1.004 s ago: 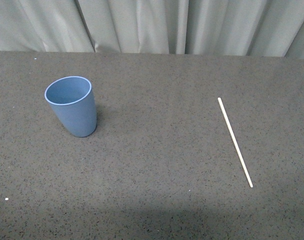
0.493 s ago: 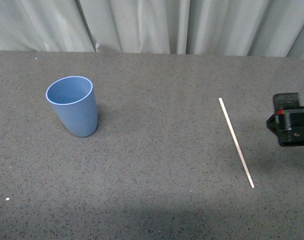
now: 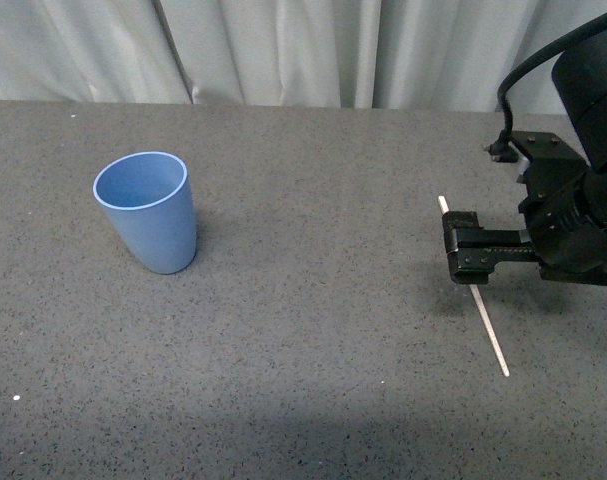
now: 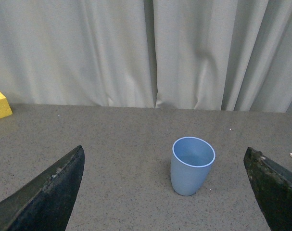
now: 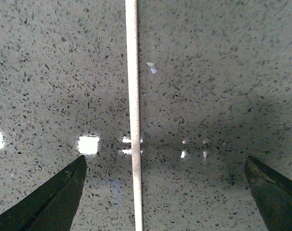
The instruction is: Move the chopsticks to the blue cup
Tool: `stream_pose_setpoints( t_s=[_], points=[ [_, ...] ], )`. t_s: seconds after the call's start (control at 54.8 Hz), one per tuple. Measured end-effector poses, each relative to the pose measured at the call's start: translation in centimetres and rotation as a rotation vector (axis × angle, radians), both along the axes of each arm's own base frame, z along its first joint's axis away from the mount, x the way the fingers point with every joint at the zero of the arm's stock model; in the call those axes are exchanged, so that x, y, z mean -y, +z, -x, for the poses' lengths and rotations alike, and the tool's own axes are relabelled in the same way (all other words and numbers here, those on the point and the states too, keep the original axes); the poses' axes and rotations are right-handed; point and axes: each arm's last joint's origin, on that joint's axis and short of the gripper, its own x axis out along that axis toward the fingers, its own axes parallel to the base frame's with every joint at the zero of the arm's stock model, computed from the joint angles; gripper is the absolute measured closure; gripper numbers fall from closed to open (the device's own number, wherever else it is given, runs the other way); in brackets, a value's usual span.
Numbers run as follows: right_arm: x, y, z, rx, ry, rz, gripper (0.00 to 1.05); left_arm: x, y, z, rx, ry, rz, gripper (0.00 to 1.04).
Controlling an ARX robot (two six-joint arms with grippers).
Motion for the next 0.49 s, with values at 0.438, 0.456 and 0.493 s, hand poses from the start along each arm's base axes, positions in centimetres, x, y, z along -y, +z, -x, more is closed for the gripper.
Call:
stream_pose_setpoints(
  t_s=[0.438,0.456,0.493],
  points=[
    [-1.6,-2.0,-1.8,-0.036,0.036,0.057,0.59,0.0,0.0,0.0,0.0,0.0,0.0,0.07],
    [-1.6,-2.0,-1.9,-0.04,0.036,0.059,0.62,0.0,0.0,0.0,0.0,0.0,0.0,0.07],
    [-1.7,-2.0,-2.1,-0.041,0.037,0.061,0.71,0.0,0.0,0.0,0.0,0.0,0.0,0.07]
  ],
)
